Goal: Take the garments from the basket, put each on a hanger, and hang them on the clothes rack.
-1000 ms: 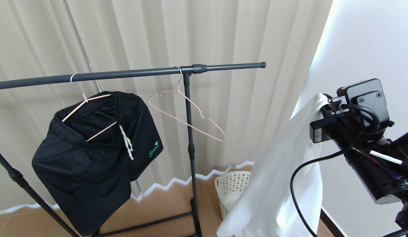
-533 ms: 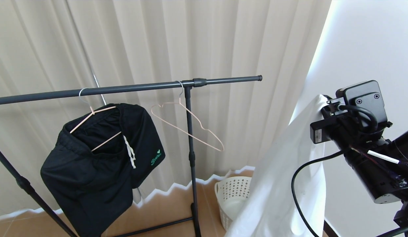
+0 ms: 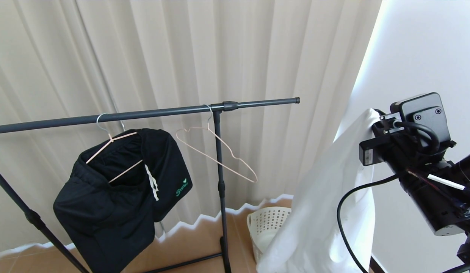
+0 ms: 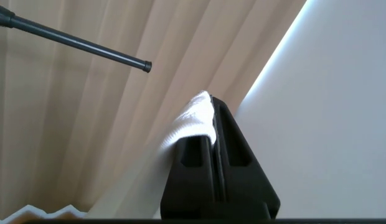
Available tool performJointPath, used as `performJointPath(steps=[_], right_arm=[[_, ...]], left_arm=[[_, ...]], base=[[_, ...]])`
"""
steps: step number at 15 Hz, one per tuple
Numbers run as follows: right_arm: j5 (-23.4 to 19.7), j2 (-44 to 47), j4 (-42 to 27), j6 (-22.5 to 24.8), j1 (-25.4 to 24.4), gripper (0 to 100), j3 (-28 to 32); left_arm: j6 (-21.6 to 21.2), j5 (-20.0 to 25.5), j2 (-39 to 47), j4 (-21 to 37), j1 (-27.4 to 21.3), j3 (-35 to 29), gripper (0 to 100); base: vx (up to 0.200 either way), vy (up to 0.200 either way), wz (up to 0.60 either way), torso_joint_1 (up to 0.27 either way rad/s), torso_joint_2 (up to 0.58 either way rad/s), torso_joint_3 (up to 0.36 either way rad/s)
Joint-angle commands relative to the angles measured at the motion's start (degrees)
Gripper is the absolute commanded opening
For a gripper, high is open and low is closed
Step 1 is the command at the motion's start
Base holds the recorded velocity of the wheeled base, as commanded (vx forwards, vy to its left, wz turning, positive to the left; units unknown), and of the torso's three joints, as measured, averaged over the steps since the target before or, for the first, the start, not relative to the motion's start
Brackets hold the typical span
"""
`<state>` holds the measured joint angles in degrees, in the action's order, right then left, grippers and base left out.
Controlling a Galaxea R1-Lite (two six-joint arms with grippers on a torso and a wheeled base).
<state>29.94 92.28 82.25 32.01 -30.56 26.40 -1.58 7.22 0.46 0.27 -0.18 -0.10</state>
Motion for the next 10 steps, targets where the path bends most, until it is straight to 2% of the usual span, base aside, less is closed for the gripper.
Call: performJointPath(steps=[1, 3, 9, 10], right_arm=[[-0.06, 0.00, 0.02, 0.07, -0.02, 0, -0.39], [-0.15, 0.09, 0.02, 0.77, -0.02, 0, -0.39], [-2.08, 0.09, 0.10, 1.30, -0.02, 0, -1.18], [-2.08, 0.00, 0.10, 1.30, -0.02, 0, -1.36]], left_arm=[[0.00, -0.01, 0.06, -0.09, 0.01, 0.01, 100], [0.09, -0.10, 0.06, -0.09, 0.01, 0.01, 100], [0.00, -0.10, 0.06, -0.09, 0.01, 0.01, 100], [0.09, -0.10, 0.06, 0.00, 0.01, 0.01, 100]], base=[[0.000, 0.000, 0.00, 0.154, -0.34, -0.188], [0.000, 0.000, 0.00, 0.151, -0.33, -0.178], [0.000, 0.000, 0.00, 0.004, -0.02, -0.004], [0.000, 0.000, 0.60, 0.007, 0.00, 0.002]])
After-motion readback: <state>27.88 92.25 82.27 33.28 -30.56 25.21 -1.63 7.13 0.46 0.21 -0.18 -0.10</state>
